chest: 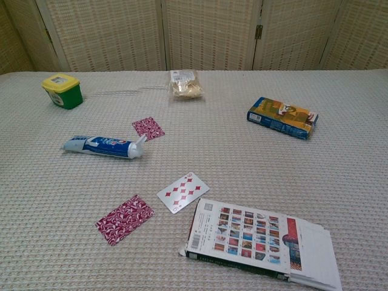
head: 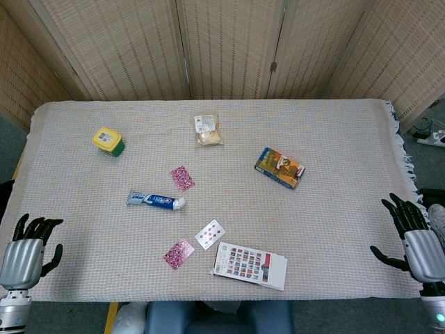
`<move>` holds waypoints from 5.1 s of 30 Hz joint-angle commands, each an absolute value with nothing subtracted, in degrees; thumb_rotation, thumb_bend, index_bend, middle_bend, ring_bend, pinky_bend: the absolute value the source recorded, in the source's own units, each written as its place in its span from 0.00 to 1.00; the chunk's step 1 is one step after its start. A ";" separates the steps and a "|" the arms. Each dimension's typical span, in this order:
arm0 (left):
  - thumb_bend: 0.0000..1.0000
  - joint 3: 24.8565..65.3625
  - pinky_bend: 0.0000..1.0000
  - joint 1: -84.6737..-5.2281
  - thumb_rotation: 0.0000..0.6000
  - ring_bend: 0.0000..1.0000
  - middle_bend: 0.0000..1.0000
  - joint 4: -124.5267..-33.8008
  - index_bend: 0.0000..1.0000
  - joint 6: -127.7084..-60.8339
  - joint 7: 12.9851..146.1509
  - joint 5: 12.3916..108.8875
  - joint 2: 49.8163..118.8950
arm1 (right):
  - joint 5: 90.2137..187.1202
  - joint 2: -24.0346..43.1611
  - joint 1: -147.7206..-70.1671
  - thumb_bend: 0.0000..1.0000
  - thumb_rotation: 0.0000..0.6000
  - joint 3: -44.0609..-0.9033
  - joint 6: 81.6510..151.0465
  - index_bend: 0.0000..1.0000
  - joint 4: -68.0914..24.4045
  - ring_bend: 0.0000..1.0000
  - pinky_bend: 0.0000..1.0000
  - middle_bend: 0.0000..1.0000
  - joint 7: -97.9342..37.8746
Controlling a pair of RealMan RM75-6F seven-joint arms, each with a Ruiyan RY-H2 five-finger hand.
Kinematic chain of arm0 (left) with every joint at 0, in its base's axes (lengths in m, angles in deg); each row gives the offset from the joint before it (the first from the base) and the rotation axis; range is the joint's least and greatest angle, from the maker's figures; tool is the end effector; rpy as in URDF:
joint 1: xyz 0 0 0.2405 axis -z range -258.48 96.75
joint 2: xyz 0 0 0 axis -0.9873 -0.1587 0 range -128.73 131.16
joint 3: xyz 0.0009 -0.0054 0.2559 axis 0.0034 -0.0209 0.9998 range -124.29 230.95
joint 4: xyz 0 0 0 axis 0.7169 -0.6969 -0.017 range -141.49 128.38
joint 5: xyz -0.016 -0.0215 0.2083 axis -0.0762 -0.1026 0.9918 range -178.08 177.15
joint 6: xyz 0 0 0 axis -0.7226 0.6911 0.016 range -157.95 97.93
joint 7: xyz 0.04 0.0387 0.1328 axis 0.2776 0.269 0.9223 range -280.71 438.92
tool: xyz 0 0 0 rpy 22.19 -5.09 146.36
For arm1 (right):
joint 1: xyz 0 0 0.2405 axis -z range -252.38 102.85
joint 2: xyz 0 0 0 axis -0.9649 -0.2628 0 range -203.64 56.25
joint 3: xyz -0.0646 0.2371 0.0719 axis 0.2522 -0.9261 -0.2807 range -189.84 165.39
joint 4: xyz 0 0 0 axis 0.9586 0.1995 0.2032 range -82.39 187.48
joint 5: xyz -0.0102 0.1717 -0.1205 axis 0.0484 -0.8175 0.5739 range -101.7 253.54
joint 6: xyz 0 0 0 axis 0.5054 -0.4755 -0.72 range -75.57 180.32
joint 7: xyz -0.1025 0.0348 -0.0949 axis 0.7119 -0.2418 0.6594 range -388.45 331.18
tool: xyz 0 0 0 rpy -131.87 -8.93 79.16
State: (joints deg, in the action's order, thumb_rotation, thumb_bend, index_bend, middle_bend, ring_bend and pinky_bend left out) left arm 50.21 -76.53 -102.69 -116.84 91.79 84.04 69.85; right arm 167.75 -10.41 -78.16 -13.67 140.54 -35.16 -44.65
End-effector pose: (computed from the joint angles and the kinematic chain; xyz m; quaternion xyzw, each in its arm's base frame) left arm -0.2933 0.1775 0.1346 -0.5959 -0.3658 -0.3670 0.6135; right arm -0.3177 -0.1683 0.1690 0.5773 -0.4210 0.4578 0.5291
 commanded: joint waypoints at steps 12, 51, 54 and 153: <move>0.53 49.96 0.04 -76.09 1.00 0.19 0.29 -102.28 0.28 -116.91 91.03 84.70 69.92 | 167.26 -10.34 -78.00 0.27 1.00 -14.19 141.23 0.00 -35.35 0.00 0.00 0.00 -44.36; 0.26 41.43 0.06 -43.70 1.00 0.23 0.28 -82.07 0.31 -81.22 99.13 69.72 90.73 | 166.47 -14.53 -80.61 0.27 1.00 -15.73 138.74 0.00 -40.25 0.00 0.00 0.00 -40.54; 0.29 41.51 0.08 -42.94 1.00 0.25 0.31 -80.01 0.33 -80.70 99.61 68.26 92.22 | 166.34 -14.37 -80.76 0.27 1.00 -15.75 138.47 0.00 -40.00 0.00 0.00 0.00 -40.72; 0.74 47.89 0.69 -46.09 1.00 0.71 0.81 -102.89 0.78 -96.17 87.95 83.66 88.21 | 157.27 -0.17 -113.84 0.33 1.00 -22.33 105.20 0.33 -60.20 0.00 0.00 0.02 -14.90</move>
